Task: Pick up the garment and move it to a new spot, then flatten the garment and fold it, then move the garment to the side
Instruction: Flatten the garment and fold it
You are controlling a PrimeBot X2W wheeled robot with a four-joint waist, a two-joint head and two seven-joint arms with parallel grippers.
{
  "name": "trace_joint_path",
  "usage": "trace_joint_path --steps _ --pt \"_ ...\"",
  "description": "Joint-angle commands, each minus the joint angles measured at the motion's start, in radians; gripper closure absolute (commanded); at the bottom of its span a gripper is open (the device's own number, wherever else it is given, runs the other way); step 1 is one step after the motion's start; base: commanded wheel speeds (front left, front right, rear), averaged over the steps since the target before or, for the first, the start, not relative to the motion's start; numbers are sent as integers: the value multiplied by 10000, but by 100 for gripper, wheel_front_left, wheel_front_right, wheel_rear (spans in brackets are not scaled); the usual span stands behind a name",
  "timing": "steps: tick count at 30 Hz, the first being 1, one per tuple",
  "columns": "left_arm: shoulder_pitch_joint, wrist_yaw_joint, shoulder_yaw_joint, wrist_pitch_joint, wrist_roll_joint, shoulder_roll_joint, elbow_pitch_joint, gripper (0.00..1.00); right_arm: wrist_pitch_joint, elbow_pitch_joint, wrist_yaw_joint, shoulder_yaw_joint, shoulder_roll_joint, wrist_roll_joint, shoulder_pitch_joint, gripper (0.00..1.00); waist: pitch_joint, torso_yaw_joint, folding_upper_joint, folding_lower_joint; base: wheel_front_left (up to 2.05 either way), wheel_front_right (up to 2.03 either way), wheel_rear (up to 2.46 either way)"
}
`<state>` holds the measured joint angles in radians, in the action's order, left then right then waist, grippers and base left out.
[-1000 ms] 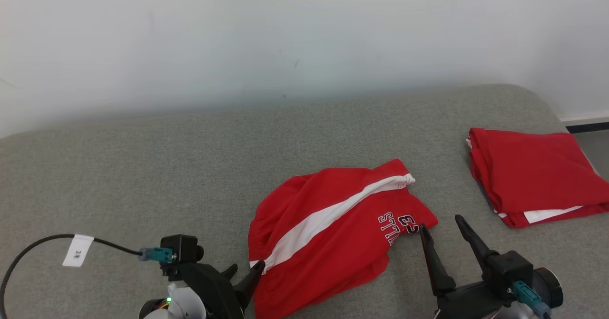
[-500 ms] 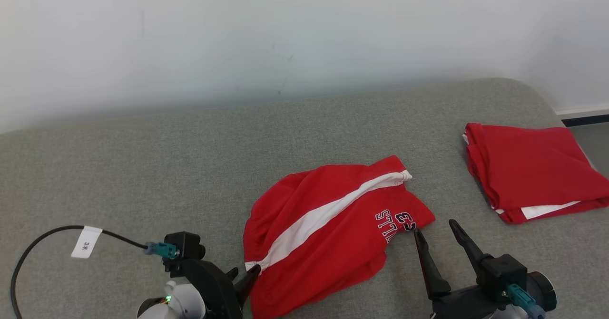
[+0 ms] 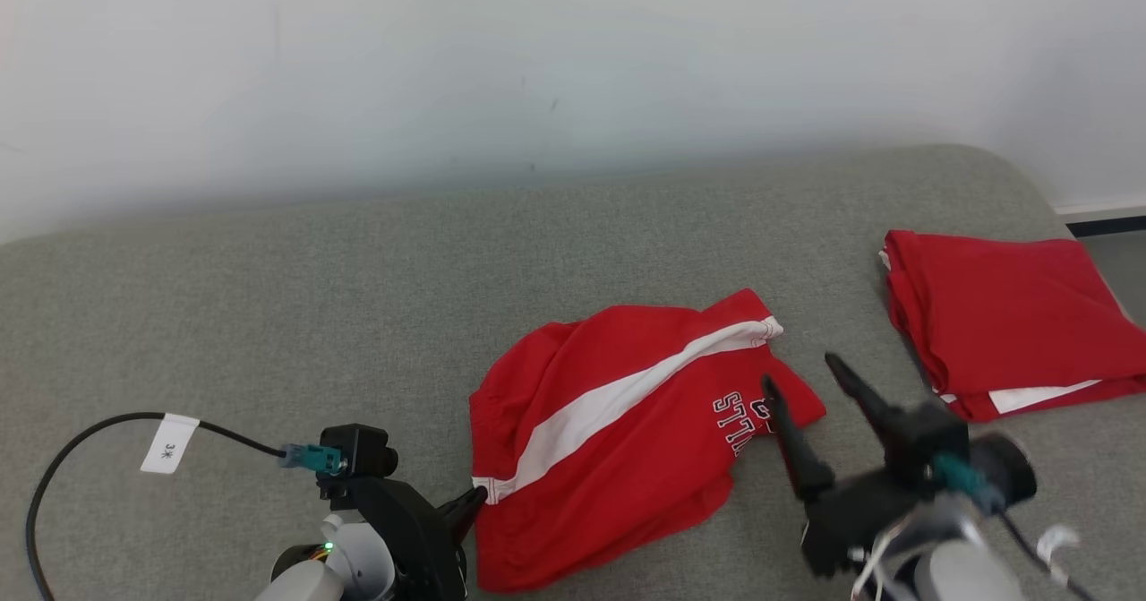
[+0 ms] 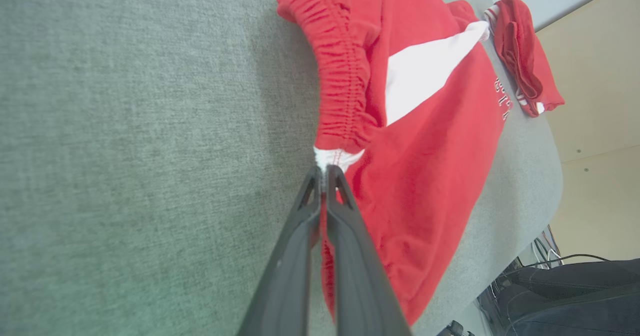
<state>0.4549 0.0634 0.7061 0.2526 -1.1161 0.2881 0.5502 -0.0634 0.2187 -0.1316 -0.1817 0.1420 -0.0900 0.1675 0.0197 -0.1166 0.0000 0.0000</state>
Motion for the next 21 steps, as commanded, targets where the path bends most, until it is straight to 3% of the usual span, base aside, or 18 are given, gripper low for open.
trace_joint_path --steps 1,9,12,21 --pt "73 43 -20 -80 69 50 30 100 329 190 21 -71 220 -116 432 0 68 33 0 0 0 0 0" --pt "367 39 174 -10 298 -11 -65 100 3854 2920 21 605 929 -689 3209 0 549 646 0 0 0 0 0" --pt "538 62 287 9 445 -110 -212 100 4677 3805 21 786 1091 -855 3986 0 780 995 0 0 0 0 0" --pt "988 76 519 25 715 -259 -745 100 5463 5387 21 671 1612 -1293 5051 0 1469 1723 0 0 0 0 0"
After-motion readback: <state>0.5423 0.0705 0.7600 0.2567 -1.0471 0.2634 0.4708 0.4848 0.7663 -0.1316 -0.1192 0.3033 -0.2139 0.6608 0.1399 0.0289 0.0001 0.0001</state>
